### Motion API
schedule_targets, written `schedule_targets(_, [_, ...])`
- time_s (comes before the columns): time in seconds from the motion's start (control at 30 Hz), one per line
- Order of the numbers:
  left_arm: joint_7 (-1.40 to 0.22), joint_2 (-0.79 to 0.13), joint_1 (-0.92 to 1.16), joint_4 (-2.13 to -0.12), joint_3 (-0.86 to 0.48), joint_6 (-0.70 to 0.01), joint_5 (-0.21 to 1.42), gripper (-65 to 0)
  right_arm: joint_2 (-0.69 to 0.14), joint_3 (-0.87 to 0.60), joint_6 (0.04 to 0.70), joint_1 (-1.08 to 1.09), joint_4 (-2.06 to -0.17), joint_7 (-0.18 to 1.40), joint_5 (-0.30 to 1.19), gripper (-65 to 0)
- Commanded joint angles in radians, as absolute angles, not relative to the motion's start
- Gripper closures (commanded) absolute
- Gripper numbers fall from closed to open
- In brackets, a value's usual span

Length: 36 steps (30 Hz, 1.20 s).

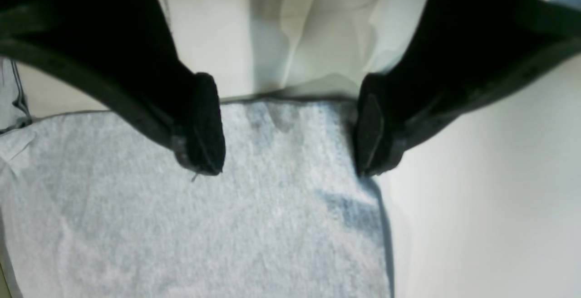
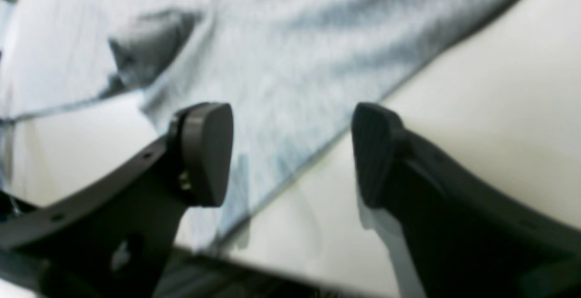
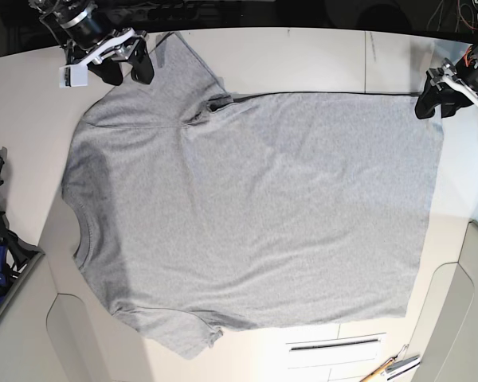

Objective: Fold the T-shirt properly
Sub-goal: 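Lower both grippers toward the shirt's shoulder and hem corners, then close both grippers on the shirt edge nearest the arms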

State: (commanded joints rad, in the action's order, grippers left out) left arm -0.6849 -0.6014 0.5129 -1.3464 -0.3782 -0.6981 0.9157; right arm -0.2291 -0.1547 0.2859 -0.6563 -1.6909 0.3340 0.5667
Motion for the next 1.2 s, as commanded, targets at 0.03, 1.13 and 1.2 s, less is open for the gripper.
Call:
schedule_targets(0.03, [-0.685,-0.601,0.513,-1.346,-0.378,-0.698,0.916,-47.7,-0.229,-0.155,0.293,-0.655,-1.685,0.334,0.572,-41.6])
schedule_targets(1.13, [-0.624,-0.601,0.512,-1.349,-0.378,-0.698,0.916,-3.6,-0.185,-0.042,0.295,-0.654,-1.685,0.265,0.459,0.0])
schedule_targets(1.2, [-0.619,-0.601,0.501,-1.349,-0.378,-0.698,0.915,0.0,-0.185,-0.042,0.295,-0.654,-1.685,0.265,0.459,0.0])
